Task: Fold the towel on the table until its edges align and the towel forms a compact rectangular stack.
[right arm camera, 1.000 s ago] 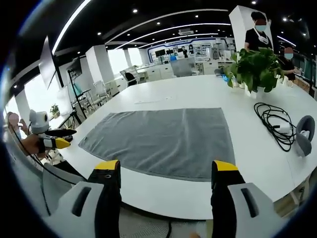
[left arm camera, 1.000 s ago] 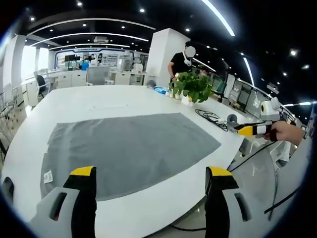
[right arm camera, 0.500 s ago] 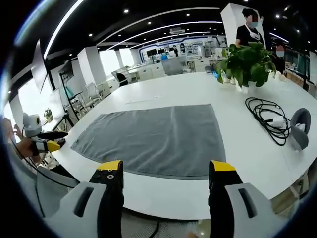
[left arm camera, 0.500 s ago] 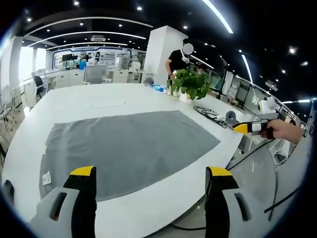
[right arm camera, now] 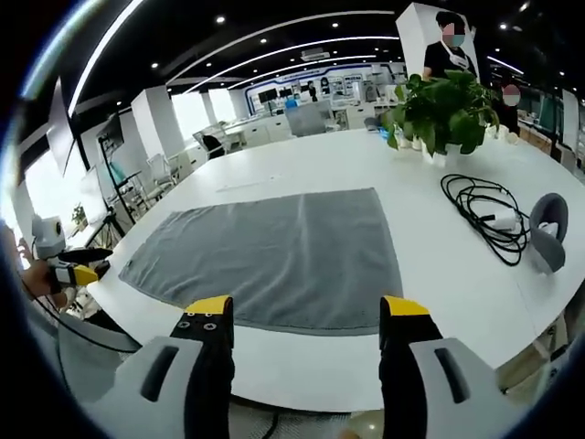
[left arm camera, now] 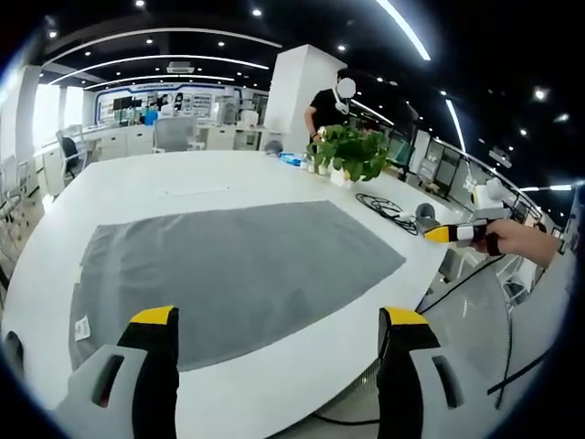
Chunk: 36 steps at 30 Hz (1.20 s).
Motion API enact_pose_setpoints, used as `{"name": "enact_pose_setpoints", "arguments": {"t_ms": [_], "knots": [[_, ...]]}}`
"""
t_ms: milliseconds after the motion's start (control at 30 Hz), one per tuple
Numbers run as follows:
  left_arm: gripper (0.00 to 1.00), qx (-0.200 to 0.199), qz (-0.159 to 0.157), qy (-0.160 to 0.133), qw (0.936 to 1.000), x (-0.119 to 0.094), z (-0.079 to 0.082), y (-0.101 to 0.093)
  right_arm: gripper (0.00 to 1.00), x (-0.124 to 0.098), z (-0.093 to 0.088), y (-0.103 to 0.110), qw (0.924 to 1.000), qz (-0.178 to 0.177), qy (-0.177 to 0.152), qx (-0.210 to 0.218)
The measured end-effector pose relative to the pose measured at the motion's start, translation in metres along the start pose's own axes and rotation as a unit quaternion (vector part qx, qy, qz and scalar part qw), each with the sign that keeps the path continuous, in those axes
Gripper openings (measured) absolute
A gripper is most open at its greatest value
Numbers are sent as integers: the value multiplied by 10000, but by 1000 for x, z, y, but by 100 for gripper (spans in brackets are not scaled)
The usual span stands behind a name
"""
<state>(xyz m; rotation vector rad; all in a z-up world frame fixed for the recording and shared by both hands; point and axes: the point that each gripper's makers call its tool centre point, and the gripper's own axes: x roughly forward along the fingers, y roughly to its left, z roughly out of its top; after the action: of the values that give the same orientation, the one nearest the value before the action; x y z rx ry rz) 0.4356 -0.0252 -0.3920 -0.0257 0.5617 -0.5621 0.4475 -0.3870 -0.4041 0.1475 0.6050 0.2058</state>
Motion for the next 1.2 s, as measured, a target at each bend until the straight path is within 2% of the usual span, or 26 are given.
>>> {"name": "enact_pose_setpoints", "arguments": {"t_ms": [233, 400, 500, 533, 600, 800, 1200], "knots": [[92, -51, 74, 22, 10000, 0, 0, 4, 63, 4, 2, -3, 10000, 47, 22, -21], [91, -79, 100, 19, 9999, 0, 1, 6, 62, 6, 0, 4, 9999, 57, 100, -13], [91, -100, 98, 42, 9999, 1, 0, 9, 60, 8, -6, 1, 9999, -9, 131, 11], [91, -109, 88, 47, 9999, 1, -1, 8, 60, 10, -8, -7, 9998, -53, 164, 50], [91, -119, 65, 61, 9999, 1, -1, 6, 59, 11, -8, -11, 9998, -78, 169, 54], [90, -175, 86, 84, 9998, 2, -3, 5, 58, 13, -10, -9, 9997, -111, 202, 55], [89, -333, 268, 102, 9990, -1, -8, 17, 58, 15, -11, -16, 9995, -193, 263, 46]]}}
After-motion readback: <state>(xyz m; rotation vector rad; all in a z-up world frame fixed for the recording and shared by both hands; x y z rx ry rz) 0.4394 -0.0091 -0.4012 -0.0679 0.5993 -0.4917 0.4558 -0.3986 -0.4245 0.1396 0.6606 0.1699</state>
